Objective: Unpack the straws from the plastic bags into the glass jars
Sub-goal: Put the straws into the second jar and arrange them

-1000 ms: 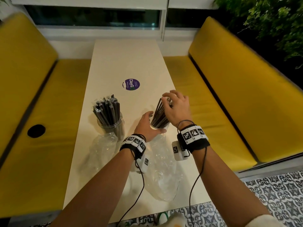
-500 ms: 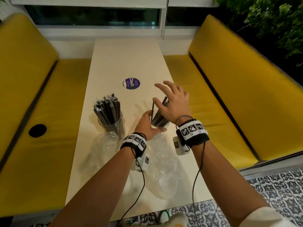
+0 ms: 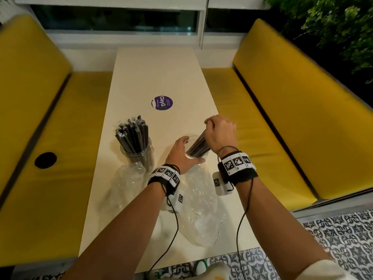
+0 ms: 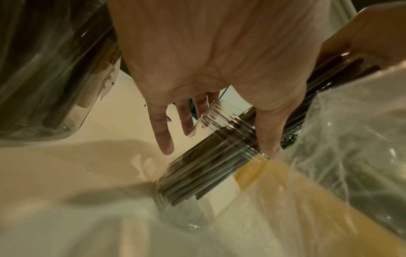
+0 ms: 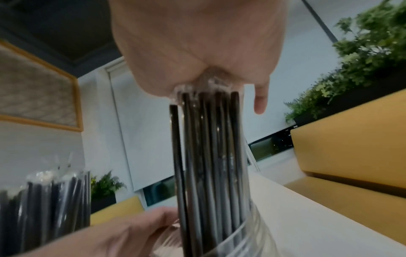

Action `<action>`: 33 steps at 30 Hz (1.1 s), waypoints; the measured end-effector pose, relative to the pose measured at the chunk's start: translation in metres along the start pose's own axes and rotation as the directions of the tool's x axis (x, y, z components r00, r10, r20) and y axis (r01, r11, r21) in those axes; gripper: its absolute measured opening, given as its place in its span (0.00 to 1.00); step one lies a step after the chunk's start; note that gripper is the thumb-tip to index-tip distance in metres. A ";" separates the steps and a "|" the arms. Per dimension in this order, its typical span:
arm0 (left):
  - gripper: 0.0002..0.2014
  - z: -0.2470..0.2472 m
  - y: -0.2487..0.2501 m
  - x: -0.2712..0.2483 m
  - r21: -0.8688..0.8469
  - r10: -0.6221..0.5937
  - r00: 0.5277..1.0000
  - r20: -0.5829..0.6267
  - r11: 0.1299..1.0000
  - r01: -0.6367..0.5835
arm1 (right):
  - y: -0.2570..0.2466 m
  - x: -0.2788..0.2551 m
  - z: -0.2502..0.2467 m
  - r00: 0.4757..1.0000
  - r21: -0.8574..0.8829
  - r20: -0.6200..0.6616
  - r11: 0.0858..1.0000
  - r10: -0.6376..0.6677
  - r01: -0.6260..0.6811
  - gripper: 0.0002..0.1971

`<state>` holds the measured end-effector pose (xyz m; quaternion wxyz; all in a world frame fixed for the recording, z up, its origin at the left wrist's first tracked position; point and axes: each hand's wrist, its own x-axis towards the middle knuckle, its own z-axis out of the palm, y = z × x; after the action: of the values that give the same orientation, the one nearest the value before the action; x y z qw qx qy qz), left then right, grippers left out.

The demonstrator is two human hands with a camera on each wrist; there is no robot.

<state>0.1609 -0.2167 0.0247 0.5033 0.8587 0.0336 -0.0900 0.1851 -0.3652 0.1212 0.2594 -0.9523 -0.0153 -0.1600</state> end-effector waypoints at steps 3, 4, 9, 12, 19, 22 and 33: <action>0.54 -0.001 0.000 0.000 0.013 -0.001 1.000 -0.006 1.000 0.001 | -0.001 -0.003 -0.004 0.999 0.104 -0.039 0.994 -0.022 0.026 0.22; 0.54 -0.001 0.000 0.000 0.011 -0.004 1.000 -0.007 1.000 0.004 | 0.000 -0.005 -0.005 0.998 0.105 -0.042 0.994 -0.036 0.041 0.22; 0.55 -0.001 0.002 0.000 0.000 -0.020 1.000 -0.004 1.000 0.020 | 0.008 -0.017 0.005 0.977 -0.037 0.019 0.977 -0.211 0.211 0.21; 0.55 -0.001 0.002 -0.001 0.007 -0.010 1.000 -0.002 1.000 0.010 | 0.014 -0.019 0.018 0.973 0.035 -0.055 0.974 -0.224 0.226 0.15; 0.55 -0.001 0.003 -0.002 0.027 -0.012 1.000 -0.002 1.000 0.012 | 0.006 -0.017 0.023 0.995 0.077 -0.081 0.995 -0.064 0.070 0.19; 0.55 -0.001 0.004 -0.002 0.029 -0.015 1.000 -0.003 0.999 0.015 | 0.006 -0.016 0.018 0.998 0.008 0.015 0.998 -0.063 0.063 0.22; 0.56 0.006 0.007 -0.005 0.044 -0.056 0.998 -0.027 0.997 0.057 | 0.012 -0.013 0.005 0.993 -0.033 0.030 0.993 -0.114 0.115 0.15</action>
<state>0.1563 -0.2248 0.0290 0.4806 0.8697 0.0623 -0.0940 0.1756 -0.3726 0.1067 0.2331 -0.9564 -0.0707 -0.1612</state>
